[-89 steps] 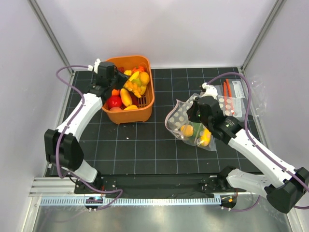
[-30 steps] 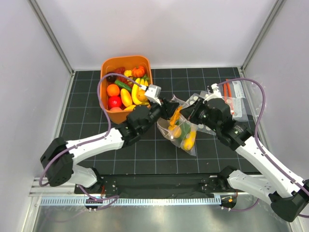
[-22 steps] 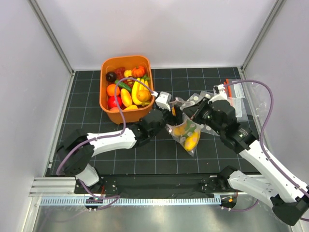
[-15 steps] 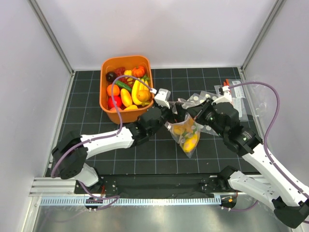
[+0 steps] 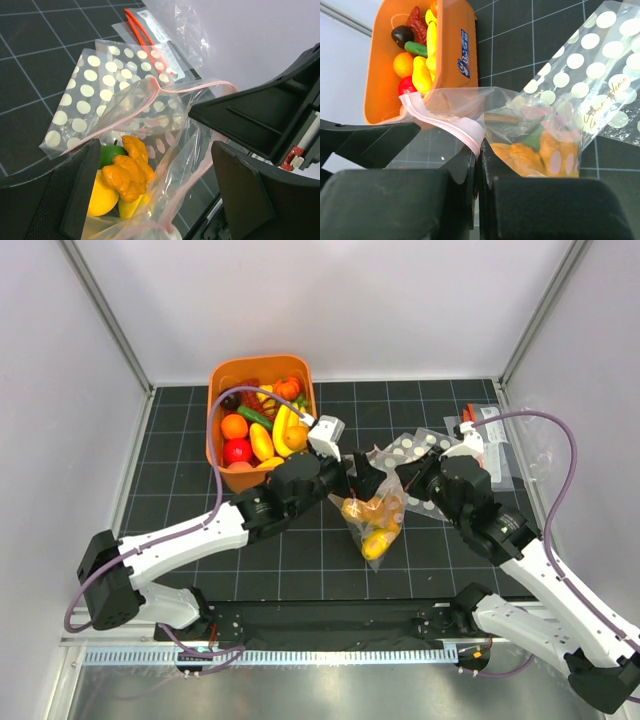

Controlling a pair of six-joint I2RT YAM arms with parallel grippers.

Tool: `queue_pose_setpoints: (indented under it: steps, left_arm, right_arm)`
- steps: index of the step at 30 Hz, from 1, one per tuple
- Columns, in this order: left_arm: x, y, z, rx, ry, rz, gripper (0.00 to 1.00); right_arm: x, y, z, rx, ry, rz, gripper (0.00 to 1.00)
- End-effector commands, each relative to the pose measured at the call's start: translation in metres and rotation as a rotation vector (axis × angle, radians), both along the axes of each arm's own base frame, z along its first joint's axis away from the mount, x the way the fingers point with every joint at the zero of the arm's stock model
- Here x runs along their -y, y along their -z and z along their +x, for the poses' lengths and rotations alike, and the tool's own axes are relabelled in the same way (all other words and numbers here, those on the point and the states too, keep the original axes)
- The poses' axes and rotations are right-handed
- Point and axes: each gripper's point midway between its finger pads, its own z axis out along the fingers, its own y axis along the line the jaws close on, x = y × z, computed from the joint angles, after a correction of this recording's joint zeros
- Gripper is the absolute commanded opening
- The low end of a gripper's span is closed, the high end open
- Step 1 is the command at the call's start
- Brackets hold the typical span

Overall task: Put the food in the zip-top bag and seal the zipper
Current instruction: Place the fake vegetable in the zipper food storage bag.

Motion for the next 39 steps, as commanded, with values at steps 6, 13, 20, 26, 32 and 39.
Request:
queue_pose_setpoints:
  steps: [6, 13, 20, 26, 32, 39]
  left_arm:
    - [-0.043, -0.041, 0.013, 0.085, -0.098, 0.109, 1.0]
    - [-0.071, -0.07, 0.021, 0.051, -0.087, 0.025, 1.0]
    - [-0.028, -0.089, -0.013, -0.003, 0.248, -0.139, 1.0]
    - [0.018, -0.095, -0.01, -0.081, 0.408, -0.231, 0.9]
    - [-0.039, -0.117, 0.045, -0.037, 0.157, -0.172, 0.81]
    - [-0.151, -0.084, 0.138, -0.049, -0.362, 0.081, 0.92]
  right_arm:
    - [0.006, -0.005, 0.008, 0.053, 0.002, -0.088, 0.01]
    - [0.008, -0.001, 0.011, 0.06, 0.009, -0.106, 0.01]
    - [0.001, -0.001, 0.013, 0.06, -0.029, -0.121, 0.01]
    - [0.022, -0.015, 0.008, 0.098, 0.043, -0.15, 0.01]
    - [0.045, -0.027, 0.001, 0.128, 0.116, -0.18, 0.01]
    - [0.049, -0.031, -0.001, 0.135, 0.123, -0.194, 0.01]
